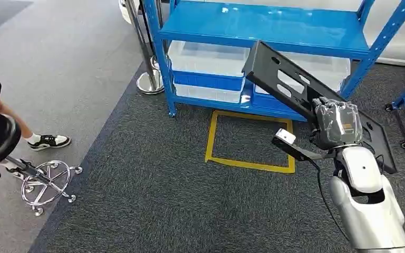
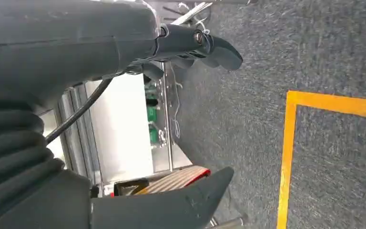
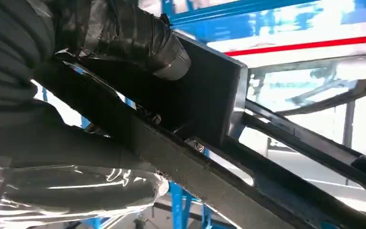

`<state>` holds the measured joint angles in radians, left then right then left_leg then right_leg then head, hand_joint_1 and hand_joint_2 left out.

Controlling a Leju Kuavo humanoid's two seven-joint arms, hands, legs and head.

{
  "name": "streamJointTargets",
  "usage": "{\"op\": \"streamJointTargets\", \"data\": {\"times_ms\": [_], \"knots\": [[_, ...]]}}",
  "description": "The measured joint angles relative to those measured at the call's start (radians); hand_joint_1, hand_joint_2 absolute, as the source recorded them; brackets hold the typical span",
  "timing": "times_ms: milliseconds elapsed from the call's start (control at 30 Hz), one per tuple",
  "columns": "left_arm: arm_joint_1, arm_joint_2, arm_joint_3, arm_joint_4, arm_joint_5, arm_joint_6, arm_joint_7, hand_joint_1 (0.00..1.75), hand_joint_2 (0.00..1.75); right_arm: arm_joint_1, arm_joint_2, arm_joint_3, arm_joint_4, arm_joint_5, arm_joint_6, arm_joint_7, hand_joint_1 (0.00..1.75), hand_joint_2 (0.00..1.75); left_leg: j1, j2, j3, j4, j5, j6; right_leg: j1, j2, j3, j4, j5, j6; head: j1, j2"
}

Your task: Take the parts from the cabinet and place them on the table.

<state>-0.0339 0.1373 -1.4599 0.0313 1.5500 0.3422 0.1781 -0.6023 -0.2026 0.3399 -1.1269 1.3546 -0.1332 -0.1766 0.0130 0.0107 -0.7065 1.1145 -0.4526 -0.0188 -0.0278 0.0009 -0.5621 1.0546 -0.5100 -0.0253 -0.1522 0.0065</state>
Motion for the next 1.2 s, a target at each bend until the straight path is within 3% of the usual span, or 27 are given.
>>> {"op": "streamJointTargets", "data": {"times_ms": [67,100,133,200,233,267,300,333,400,433,467,500,567,600,633,667,733,767,800,933,967,1000,1033,1100,1133,1167,1200], "knots": [[0.001,0.000,0.001,0.000,-0.005,-0.010,0.003,0.00,1.75,-0.006,0.000,0.000,0.006,-0.007,0.002,-0.002,1.75,1.75,0.000,0.000,-0.056,0.165,-0.092,-0.005,0.005,0.009,-0.021,0.001,0.017,-0.003,0.000,0.000],[0.001,0.000,0.001,0.000,-0.007,-0.015,0.005,0.00,1.75,-0.006,0.000,0.000,0.010,-0.010,0.002,-0.003,1.75,1.75,0.000,0.000,-0.071,0.221,-0.108,-0.004,0.007,0.016,-0.030,0.001,0.024,-0.004,0.000,0.000],[0.002,-0.001,0.001,0.000,-0.007,-0.016,0.005,0.00,1.75,-0.006,0.000,0.000,0.014,-0.011,0.003,-0.003,1.75,1.75,0.000,-0.001,-0.064,0.231,-0.103,-0.001,0.009,0.024,-0.037,0.001,0.030,-0.004,0.000,0.000],[0.003,-0.001,0.001,0.000,-0.007,-0.017,0.006,0.00,1.75,-0.007,0.000,0.000,0.021,-0.014,0.003,-0.005,1.75,1.75,-0.003,-0.010,0.022,0.116,-0.045,0.013,0.014,0.045,-0.048,0.001,0.042,-0.002,0.000,0.000],[0.003,-0.001,0.001,0.000,-0.007,-0.017,0.007,0.00,1.75,-0.010,0.000,0.000,0.021,-0.015,0.003,-0.005,1.75,1.75,-0.005,-0.029,0.084,0.017,-0.014,0.026,0.017,0.054,-0.052,0.001,0.046,-0.001,0.000,0.000],[0.004,0.000,0.001,0.000,-0.007,-0.017,0.008,0.00,1.75,-0.013,0.002,0.000,0.022,-0.017,0.003,-0.005,1.75,1.75,-0.006,-0.076,0.128,-0.066,-0.023,0.044,0.012,0.060,-0.054,0.001,0.050,0.001,0.000,0.000],[0.004,0.005,0.001,0.001,-0.008,-0.017,0.008,0.00,1.75,-0.020,0.002,0.000,0.023,-0.019,0.002,-0.005,1.75,1.75,-0.003,-0.092,0.146,-0.078,-0.022,0.044,0.014,0.065,-0.060,0.000,0.056,0.010,0.005,0.000],[0.005,0.001,0.002,-0.001,-0.007,-0.018,0.012,0.00,1.75,-0.021,0.003,0.000,0.027,-0.021,0.003,-0.005,1.75,1.75,-0.010,-0.087,0.143,-0.081,-0.012,0.041,0.002,0.076,-0.060,-0.004,0.061,0.017,0.001,0.000],[0.006,0.002,0.002,-0.001,-0.003,-0.026,0.021,0.00,1.75,-0.021,0.010,0.002,0.029,-0.021,0.003,-0.005,1.75,1.75,-0.017,-0.068,0.145,-0.093,-0.012,0.046,-0.003,0.097,-0.063,-0.013,0.074,0.033,-0.001,0.000],[0.005,0.002,0.004,-0.001,0.000,-0.031,0.027,0.00,1.75,-0.021,0.015,0.003,0.028,-0.019,0.003,-0.002,1.75,1.75,-0.007,-0.053,0.151,-0.120,0.003,0.051,0.008,0.106,-0.063,-0.017,0.079,0.042,0.000,0.000],[0.004,0.002,0.007,-0.001,0.001,-0.035,0.033,0.00,1.75,-0.021,0.021,0.005,0.028,-0.013,0.002,0.003,1.75,1.75,-0.004,-0.035,0.156,-0.133,0.014,0.051,0.010,0.066,-0.074,-0.003,0.064,0.039,0.001,0.000],[0.004,0.001,0.010,-0.001,0.001,-0.036,0.037,0.00,1.75,-0.025,0.031,0.008,0.029,-0.007,0.003,0.009,1.75,1.75,-0.003,-0.025,0.154,-0.140,0.020,0.061,0.012,0.031,-0.093,0.039,0.026,0.039,0.006,0.000],[0.006,0.001,0.012,-0.001,0.005,-0.036,0.044,0.00,1.75,-0.025,0.053,0.019,0.030,0.001,0.004,0.017,1.75,1.75,-0.004,0.001,0.146,-0.136,0.022,0.060,0.011,0.009,-0.156,0.184,-0.050,0.045,0.006,0.000],[0.005,0.001,0.013,-0.001,0.011,-0.036,0.051,0.00,1.75,-0.021,0.061,0.026,0.033,0.002,0.005,0.017,1.75,1.75,-0.004,0.014,0.140,-0.131,0.022,0.060,0.009,0.007,-0.183,0.252,-0.074,0.048,0.006,0.000],[0.005,0.001,0.014,-0.001,0.014,-0.038,0.058,0.00,1.75,-0.019,0.072,0.032,0.037,0.007,0.005,0.020,1.75,1.75,-0.004,0.025,0.135,-0.126,0.022,0.060,0.007,0.005,-0.189,0.272,-0.072,0.052,0.006,0.000],[0.004,0.000,0.018,-0.001,0.014,-0.039,0.063,0.00,1.75,-0.018,0.083,0.039,0.038,0.014,0.005,0.024,1.75,1.75,-0.004,0.037,0.131,-0.120,0.021,0.058,0.005,0.002,-0.170,0.243,-0.048,0.053,0.006,0.000],[0.001,-0.010,0.019,-0.001,0.014,-0.033,0.071,0.00,1.75,-0.018,0.100,0.051,0.038,0.026,0.005,0.037,1.75,1.75,-0.002,0.058,0.125,-0.106,0.015,0.050,0.003,-0.020,-0.074,0.083,0.026,0.054,0.006,0.000],[-0.001,-0.016,0.020,-0.001,0.014,-0.028,0.070,0.00,1.75,-0.020,0.106,0.055,0.038,0.031,0.004,0.042,1.75,1.75,-0.004,0.066,0.122,-0.095,0.010,0.044,0.005,-0.055,-0.031,0.003,0.036,0.052,0.006,0.000],[-0.001,-0.016,0.021,-0.001,0.014,-0.024,0.067,0.00,1.75,-0.021,0.116,0.060,0.038,0.035,0.004,0.045,1.75,1.75,-0.012,0.073,0.118,-0.088,0.007,0.037,0.015,-0.080,-0.032,0.001,0.026,0.041,0.006,0.000],[-0.008,-0.029,0.030,-0.001,0.016,-0.015,0.058,0.00,1.75,-0.021,0.124,0.071,0.038,0.038,0.004,0.049,1.75,1.75,-0.011,0.101,0.119,-0.089,0.013,0.016,0.014,-0.033,-0.046,-0.004,0.043,0.013,0.006,0.000],[-0.007,-0.031,0.032,-0.001,0.016,-0.015,0.058,0.00,1.75,-0.021,0.128,0.071,0.038,0.038,0.004,0.051,1.75,1.75,-0.004,0.071,0.114,-0.077,-0.002,0.007,0.009,-0.027,-0.044,-0.010,0.051,0.003,0.006,0.000],[-0.004,-0.033,0.036,-0.001,0.016,-0.015,0.058,0.00,1.75,-0.024,0.129,0.071,0.038,0.039,0.004,0.053,1.75,1.75,-0.002,0.029,0.099,-0.040,-0.037,0.003,0.007,-0.017,-0.048,-0.013,0.056,-0.003,0.005,0.000],[-0.003,-0.036,0.038,-0.001,0.016,-0.015,0.058,0.00,1.75,-0.026,0.134,0.072,0.038,0.042,0.004,0.055,1.75,1.75,-0.001,0.009,0.070,0.031,-0.083,-0.001,0.008,-0.007,-0.054,-0.013,0.061,-0.007,0.005,0.000],[0.000,-0.040,0.043,-0.001,0.016,-0.015,0.058,0.00,1.75,-0.025,0.137,0.073,0.038,0.043,0.005,0.055,1.75,1.75,-0.001,-0.002,0.005,0.186,-0.150,-0.004,0.012,0.018,-0.063,-0.012,0.068,-0.008,0.005,0.000],[0.000,-0.043,0.046,-0.001,0.016,-0.015,0.058,0.00,1.75,-0.026,0.136,0.073,0.038,0.044,0.007,0.055,1.75,1.75,-0.001,-0.002,-0.011,0.220,-0.153,-0.003,0.013,0.030,-0.068,-0.010,0.071,-0.007,0.005,0.000],[0.000,-0.047,0.049,-0.001,0.016,-0.016,0.056,0.00,1.75,-0.026,0.136,0.073,0.037,0.044,0.010,0.056,1.75,1.75,-0.001,-0.003,0.001,0.202,-0.132,0.001,0.014,0.044,-0.072,-0.007,0.073,-0.006,0.005,0.000],[0.003,-0.050,0.053,-0.001,0.016,-0.018,0.053,0.00,1.75,-0.026,0.136,0.073,0.037,0.044,0.013,0.058,1.75,1.75,-0.001,-0.006,0.035,0.138,-0.093,0.007,0.014,0.058,-0.073,-0.004,0.074,-0.004,0.005,0.000]]}}
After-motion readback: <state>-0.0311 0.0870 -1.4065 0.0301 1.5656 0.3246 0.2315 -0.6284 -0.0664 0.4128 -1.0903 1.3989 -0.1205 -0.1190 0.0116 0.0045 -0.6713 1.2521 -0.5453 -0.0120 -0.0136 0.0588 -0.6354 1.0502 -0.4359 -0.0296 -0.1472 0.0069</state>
